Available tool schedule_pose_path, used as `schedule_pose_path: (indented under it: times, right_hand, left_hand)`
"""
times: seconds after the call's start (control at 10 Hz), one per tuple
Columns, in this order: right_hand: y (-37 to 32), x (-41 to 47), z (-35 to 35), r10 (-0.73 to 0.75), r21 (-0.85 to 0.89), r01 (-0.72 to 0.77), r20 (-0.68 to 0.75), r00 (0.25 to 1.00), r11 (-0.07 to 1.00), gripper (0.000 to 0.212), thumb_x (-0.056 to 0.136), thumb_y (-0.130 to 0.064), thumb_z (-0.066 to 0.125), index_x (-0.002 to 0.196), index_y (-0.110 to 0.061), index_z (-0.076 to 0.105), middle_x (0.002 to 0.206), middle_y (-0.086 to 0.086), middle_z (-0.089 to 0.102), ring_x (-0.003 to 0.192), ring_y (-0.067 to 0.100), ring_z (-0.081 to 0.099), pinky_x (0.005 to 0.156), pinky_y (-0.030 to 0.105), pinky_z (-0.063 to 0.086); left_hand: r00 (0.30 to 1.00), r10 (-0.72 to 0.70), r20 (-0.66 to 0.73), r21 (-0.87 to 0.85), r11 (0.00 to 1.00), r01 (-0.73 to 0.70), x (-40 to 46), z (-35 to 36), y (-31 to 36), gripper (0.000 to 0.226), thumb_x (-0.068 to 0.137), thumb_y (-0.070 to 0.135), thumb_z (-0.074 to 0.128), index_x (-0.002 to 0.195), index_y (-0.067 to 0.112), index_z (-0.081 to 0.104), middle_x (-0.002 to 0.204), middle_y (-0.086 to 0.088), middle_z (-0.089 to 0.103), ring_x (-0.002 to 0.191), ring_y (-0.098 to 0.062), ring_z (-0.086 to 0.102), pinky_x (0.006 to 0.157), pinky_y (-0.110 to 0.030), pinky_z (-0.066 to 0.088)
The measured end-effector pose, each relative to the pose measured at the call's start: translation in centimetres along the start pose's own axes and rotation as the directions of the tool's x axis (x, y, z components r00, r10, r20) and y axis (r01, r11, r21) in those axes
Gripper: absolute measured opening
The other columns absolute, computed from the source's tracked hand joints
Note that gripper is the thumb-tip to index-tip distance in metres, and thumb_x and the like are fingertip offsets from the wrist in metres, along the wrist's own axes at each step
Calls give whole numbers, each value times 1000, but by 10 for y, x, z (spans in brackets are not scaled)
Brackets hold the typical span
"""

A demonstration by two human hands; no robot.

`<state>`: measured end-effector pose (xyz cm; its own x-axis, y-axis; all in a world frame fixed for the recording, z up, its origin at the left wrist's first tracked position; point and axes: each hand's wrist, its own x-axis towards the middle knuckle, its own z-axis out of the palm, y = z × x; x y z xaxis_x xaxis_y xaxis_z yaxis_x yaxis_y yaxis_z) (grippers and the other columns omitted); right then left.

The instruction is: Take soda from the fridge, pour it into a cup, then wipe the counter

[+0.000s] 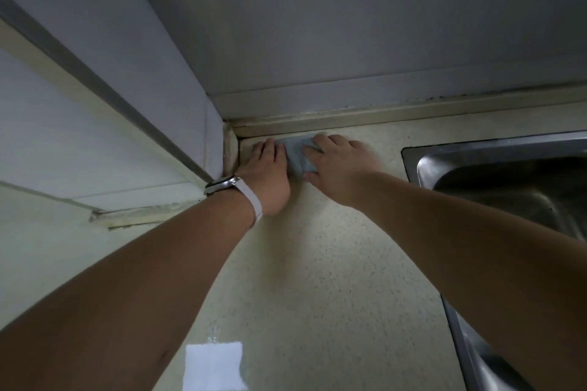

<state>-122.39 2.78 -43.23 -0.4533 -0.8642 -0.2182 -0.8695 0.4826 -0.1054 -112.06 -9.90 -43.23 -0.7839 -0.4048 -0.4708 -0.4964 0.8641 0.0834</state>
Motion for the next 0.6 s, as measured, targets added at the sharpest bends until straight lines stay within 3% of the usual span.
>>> schedule_pose_path:
  times: [0.1, 0.3, 0.4, 0.6]
  right_hand:
    - [-7, -3, -14, 16, -23, -14, 79, 997, 1000, 61, 97, -50, 41, 149, -20, 30, 155, 7, 27, 135, 29, 34, 108, 45, 33]
    - [-20, -34, -60, -69, 45, 63, 144, 987, 997, 55, 98, -45, 40, 147, -21, 33, 155, 5, 27, 136, 28, 34, 109, 43, 32]
    - [-30, -56, -91, -89, 70, 82, 110, 990, 994, 53, 98, -44, 40, 145, -21, 36, 150, 4, 36, 131, 25, 39, 107, 41, 35]
    - [-59, -100, -158, -167, 156, 161, 30, 985, 975, 51, 96, -43, 44, 140, -17, 41, 138, 7, 44, 124, 27, 45, 102, 43, 39]
  left_hand:
    - [1000, 24, 11, 8, 1000, -24, -5, -7, -3, 67, 96, 12, 29, 155, 11, -3, 163, -9, -9, 150, -27, -5, 121, -42, 8]
    - [958, 194, -213, -11, 980, -201, -81, -20, 8, 67, 91, 19, 51, 152, 15, 22, 153, -8, 31, 139, -28, 32, 109, -38, 32]
    - [946, 218, -240, 6, 975, -223, -131, -39, 5, 64, 94, 34, 52, 151, 17, 25, 155, -6, 30, 139, -24, 32, 106, -33, 33]
    - [945, 98, -312, -1, 995, -103, -215, -91, -36, 69, 91, 51, 41, 152, 23, 25, 159, -2, 24, 143, -20, 26, 112, -36, 28]
